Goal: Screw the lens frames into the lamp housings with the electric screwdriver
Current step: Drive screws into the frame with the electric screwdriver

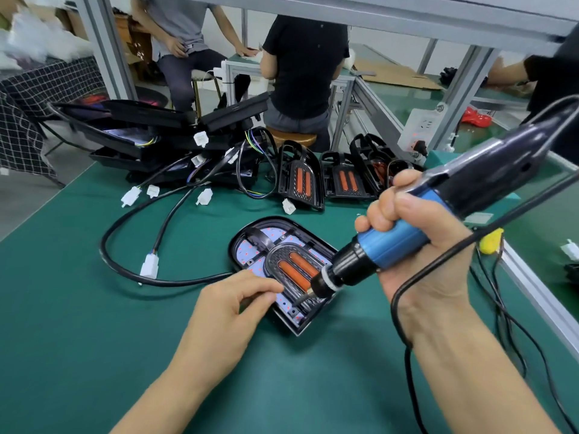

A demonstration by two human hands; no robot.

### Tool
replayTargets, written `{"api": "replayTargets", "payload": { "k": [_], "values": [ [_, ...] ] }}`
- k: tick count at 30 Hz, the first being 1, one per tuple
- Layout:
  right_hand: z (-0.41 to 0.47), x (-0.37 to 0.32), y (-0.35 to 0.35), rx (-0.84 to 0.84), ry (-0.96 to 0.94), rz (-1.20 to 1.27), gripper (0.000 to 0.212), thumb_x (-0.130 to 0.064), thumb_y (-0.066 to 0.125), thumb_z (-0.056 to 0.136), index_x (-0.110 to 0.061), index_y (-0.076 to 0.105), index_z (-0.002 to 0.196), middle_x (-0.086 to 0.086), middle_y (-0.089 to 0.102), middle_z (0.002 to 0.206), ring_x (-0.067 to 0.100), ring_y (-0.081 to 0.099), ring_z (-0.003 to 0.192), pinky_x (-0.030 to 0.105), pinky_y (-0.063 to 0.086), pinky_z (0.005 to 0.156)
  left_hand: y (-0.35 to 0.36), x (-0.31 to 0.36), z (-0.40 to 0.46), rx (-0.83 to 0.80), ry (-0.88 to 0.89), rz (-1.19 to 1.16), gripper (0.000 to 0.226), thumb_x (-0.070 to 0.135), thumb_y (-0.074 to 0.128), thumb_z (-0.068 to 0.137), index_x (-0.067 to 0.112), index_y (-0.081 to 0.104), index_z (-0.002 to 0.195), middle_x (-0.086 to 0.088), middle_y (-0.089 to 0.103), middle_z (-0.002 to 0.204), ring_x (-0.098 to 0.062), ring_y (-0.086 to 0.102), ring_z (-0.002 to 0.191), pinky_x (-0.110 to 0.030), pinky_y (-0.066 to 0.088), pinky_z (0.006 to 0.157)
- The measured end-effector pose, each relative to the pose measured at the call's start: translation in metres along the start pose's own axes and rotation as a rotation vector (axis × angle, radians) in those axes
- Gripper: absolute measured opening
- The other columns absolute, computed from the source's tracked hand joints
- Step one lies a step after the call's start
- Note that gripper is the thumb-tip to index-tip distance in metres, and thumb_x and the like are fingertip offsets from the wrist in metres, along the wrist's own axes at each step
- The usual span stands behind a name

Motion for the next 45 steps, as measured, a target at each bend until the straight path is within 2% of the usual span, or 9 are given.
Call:
{"api": "replayTargets", "payload": {
  "k": [4,13,19,22,27,32,36,41,45],
  "values": [
    [0.001,0.009,0.004,-0.071,0.025,-0.061,0.023,-0.004,0.063,0.053,-0.018,0.062,0.072,-0.002,0.049,0.057,0.013,0.046,0.047,0.027,0.045,0.058,0.003,0.003,-0.002,0.010,0.084,0.066,0.016,0.024,0.060,0.081,0.033,0.069,0.089,0.018,0.065,0.086,-0.009,0.056,0.083,-0.024,0.043,0.078],
    [0.005,0.009,0.013,-0.189,0.122,-0.248,0.024,-0.011,0.062,0.049,-0.033,0.069,0.057,-0.009,0.050,0.044,0.005,0.050,0.042,0.021,0.047,0.056,0.006,0.003,0.000,0.001,0.121,0.126,0.017,0.005,0.069,0.084,0.021,0.073,0.083,0.014,0.064,0.076,-0.008,0.052,0.081,-0.030,0.043,0.077],
    [0.000,0.009,0.013,-0.230,0.072,-0.201,0.014,-0.022,0.064,0.054,-0.031,0.068,0.064,-0.009,0.053,0.050,0.006,0.049,0.045,0.022,0.045,0.057,0.008,0.001,0.005,-0.026,0.109,0.149,0.020,0.005,0.069,0.083,0.025,0.073,0.081,0.020,0.060,0.072,-0.006,0.051,0.079,-0.028,0.043,0.075],
    [0.004,0.002,0.008,-0.220,0.093,-0.337,0.007,-0.013,0.062,0.051,-0.012,0.062,0.058,-0.004,0.049,0.045,0.005,0.046,0.040,0.017,0.039,0.060,0.007,0.004,0.010,-0.044,0.112,0.153,0.023,0.004,0.069,0.082,0.027,0.072,0.078,0.015,0.063,0.074,-0.007,0.054,0.076,-0.029,0.044,0.074],
    [0.006,-0.037,-0.017,0.102,-0.084,0.098,0.021,-0.004,0.058,0.066,-0.021,0.054,0.078,-0.005,0.050,0.068,0.008,0.048,0.052,0.021,0.043,0.059,0.014,0.036,0.045,-0.008,0.217,0.135,0.015,0.012,0.067,0.084,0.026,0.071,0.079,0.014,0.065,0.076,-0.007,0.058,0.075,-0.020,0.042,0.072],
    [0.014,-0.076,-0.051,0.276,-0.237,-0.085,0.021,-0.007,0.057,0.068,-0.021,0.050,0.082,-0.005,0.068,0.086,0.006,0.056,0.059,0.020,0.046,0.056,0.065,0.074,0.090,-0.132,0.274,0.313,0.011,0.017,0.067,0.085,0.024,0.073,0.090,0.009,0.069,0.087,-0.013,0.058,0.083,-0.030,0.045,0.076],
    [0.018,-0.079,-0.074,0.339,-0.315,-0.127,0.022,-0.001,0.059,0.068,-0.017,0.052,0.081,0.002,0.058,0.082,0.010,0.050,0.054,0.027,0.042,0.059,0.123,0.081,0.127,-0.302,0.290,0.610,0.020,0.017,0.058,0.088,0.029,0.070,0.098,0.007,0.069,0.102,-0.019,0.059,0.101,-0.028,0.044,0.078],
    [0.021,-0.073,-0.091,0.362,-0.351,-0.112,0.028,0.002,0.062,0.068,-0.026,0.064,0.066,-0.002,0.059,0.075,0.013,0.049,0.054,0.028,0.042,0.059,0.164,0.071,0.145,-0.484,0.296,0.859,0.028,0.002,0.057,0.083,0.022,0.070,0.097,0.000,0.069,0.106,-0.025,0.061,0.101,-0.027,0.039,0.074],
    [0.020,-0.074,-0.101,0.392,-0.348,-0.084,0.024,0.003,0.062,0.068,-0.021,0.061,0.071,0.002,0.056,0.076,0.014,0.050,0.055,0.030,0.041,0.061,0.174,0.069,0.151,-0.541,0.322,0.933,0.030,-0.002,0.054,0.082,0.016,0.070,0.100,-0.005,0.068,0.106,-0.027,0.060,0.101,-0.034,0.042,0.089]
  ]
}}
Point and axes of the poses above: each hand's wrist, its own z-axis towards the middle knuckle, its own y-axis out of the palm, x = y × z, the point moved 1 cm from there along z, towards the middle knuckle
